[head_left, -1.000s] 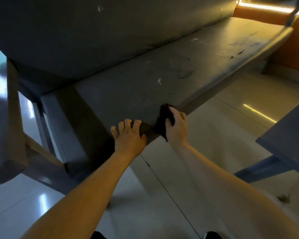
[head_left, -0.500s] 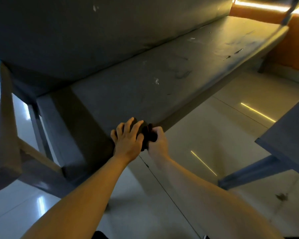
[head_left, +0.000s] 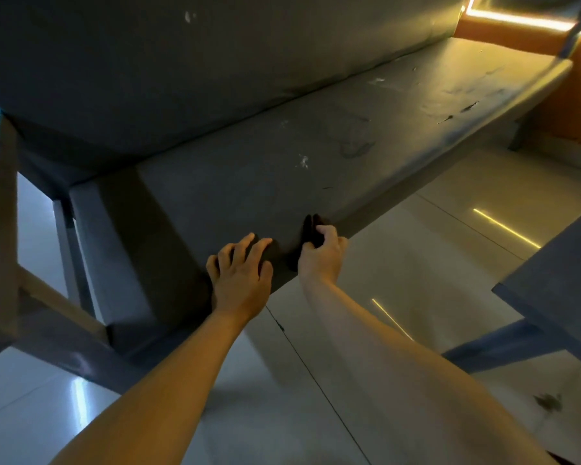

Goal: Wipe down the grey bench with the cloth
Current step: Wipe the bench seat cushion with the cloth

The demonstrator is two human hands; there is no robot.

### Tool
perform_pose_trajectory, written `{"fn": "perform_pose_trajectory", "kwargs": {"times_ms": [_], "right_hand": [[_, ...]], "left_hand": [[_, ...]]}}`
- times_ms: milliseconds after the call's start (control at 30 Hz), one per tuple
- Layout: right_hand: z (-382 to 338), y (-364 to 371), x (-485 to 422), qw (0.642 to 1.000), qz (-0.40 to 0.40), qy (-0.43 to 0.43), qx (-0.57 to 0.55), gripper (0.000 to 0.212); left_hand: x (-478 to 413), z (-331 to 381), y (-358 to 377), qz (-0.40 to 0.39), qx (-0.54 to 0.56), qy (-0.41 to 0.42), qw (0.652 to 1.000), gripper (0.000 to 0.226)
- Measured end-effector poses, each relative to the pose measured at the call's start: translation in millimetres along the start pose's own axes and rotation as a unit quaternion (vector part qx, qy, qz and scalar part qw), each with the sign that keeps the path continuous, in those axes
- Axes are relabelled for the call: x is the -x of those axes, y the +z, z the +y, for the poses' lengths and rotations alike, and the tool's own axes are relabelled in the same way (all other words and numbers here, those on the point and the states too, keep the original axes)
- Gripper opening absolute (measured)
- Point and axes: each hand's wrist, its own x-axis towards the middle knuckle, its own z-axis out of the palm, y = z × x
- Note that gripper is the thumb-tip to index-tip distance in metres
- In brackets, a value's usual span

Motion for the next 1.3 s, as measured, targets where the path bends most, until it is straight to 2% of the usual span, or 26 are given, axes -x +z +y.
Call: {"fn": "perform_pose_trajectory", "kwargs": {"times_ms": [67, 167, 233, 367, 467, 533, 633, 700, 800, 933, 1100, 1167, 1300], "right_hand": [[1.1, 0.3, 11.5, 0.999, -0.018, -0.03, 0.011, 0.028], [3.5, -7.4, 18.5, 0.993, -0.096, -0.073, 0.021, 0.022], [1.9, -14.1, 13.0, 0.991, -0.111, -0.075, 0.015, 0.025], [-6.5, -30.4, -32.7, 0.997, -0.002, 0.023, -0.074, 0.033], [-5.6, -44.7, -86.9, 0.983, 0.093, 0.1, -0.119, 0.038], [-2.5, -47.7, -115.2, 0.964, 0.116, 0.157, -0.18, 0.04], [11.2, -38.9, -135.7, 0.947, 0.097, 0.215, -0.216, 0.041], [17.8, -34.5, -132.7, 0.955, 0.086, 0.216, -0.182, 0.038], [16.0, -42.5, -114.4, 0.962, 0.046, 0.224, -0.15, 0.021], [7.4, -51.2, -103.0, 0.954, 0.012, 0.253, -0.159, 0.021], [4.7, -54.8, -123.5, 0.942, 0.068, 0.214, -0.251, 0.032], [6.9, -54.3, -126.3, 0.949, 0.043, 0.215, -0.228, 0.033], [9.0, -60.6, -110.2, 0.957, -0.018, 0.234, -0.17, 0.021]], "left_hand": [[-0.9, 6.4, -1.9, 0.006, 0.001, -0.023, 1.0, 0.04], [-9.2, 18.2, -8.1, 0.005, 0.011, -0.053, 0.999, 0.034], [-21.1, 32.4, -12.6, 0.02, 0.025, -0.04, 0.999, 0.031], [-64.4, 83.0, -8.5, 0.048, 0.055, 0.061, 0.995, 0.035], [-96.3, 116.8, 12.9, -0.002, 0.031, 0.087, 0.996, 0.044], [-105.5, 122.5, 33.8, -0.026, -0.023, 0.093, 0.995, 0.048], [-104.7, 114.2, 53.4, -0.002, -0.073, 0.111, 0.991, 0.051], [-105.4, 110.7, 57.8, -0.001, -0.079, 0.119, 0.99, 0.052], [-106.1, 112.5, 56.8, -0.013, -0.083, 0.111, 0.99, 0.051], [-106.0, 113.9, 50.9, -0.018, -0.085, 0.1, 0.991, 0.052], [-106.3, 115.7, 56.5, -0.016, -0.097, 0.114, 0.989, 0.058], [-105.4, 115.7, 57.9, -0.013, -0.099, 0.116, 0.988, 0.059], [-105.3, 113.5, 54.4, -0.024, -0.1, 0.123, 0.987, 0.059]]}}
